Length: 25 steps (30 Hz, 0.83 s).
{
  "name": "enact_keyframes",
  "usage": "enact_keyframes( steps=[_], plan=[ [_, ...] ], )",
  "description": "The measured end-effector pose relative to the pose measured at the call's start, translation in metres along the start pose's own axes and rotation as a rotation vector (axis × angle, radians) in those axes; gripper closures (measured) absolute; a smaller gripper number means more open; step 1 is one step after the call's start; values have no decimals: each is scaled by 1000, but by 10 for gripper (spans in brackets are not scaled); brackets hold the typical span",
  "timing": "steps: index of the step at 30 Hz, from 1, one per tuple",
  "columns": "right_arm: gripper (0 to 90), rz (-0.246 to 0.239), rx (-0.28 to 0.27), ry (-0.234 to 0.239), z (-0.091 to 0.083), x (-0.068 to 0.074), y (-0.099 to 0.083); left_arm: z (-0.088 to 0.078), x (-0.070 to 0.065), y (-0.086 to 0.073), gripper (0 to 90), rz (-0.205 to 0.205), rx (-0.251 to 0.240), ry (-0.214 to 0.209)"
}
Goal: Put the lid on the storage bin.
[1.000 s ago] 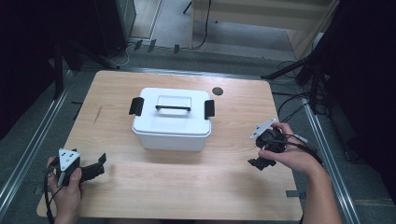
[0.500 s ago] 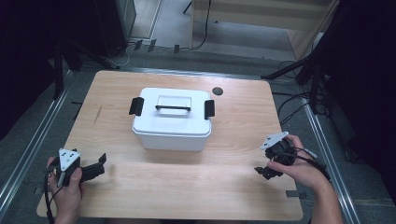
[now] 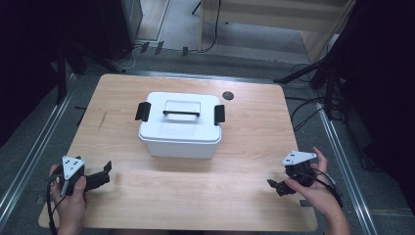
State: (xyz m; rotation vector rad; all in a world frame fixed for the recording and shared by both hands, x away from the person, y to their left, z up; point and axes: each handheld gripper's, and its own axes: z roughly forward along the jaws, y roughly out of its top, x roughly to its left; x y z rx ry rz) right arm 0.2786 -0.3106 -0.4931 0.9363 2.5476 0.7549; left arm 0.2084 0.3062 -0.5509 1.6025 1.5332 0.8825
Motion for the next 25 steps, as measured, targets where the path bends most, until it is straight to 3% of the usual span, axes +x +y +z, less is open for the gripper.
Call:
enact_keyframes(
  steps=[3, 12, 18, 25],
  plan=[
    [0, 27, -23, 3, 1, 2, -11, 0, 0, 0, 0, -3, 0, 1],
    [0, 89, -103, -57, 6, 8, -42, 0, 0, 0, 0, -4, 1, 1],
    [0, 132, -139, -53, 11, 8, -52, 0, 0, 0, 0, -2, 5, 4],
    [0, 146, -160, -48, 17, 9, -58, 0, -1, 0, 0, 4, 9, 10]
  ],
)
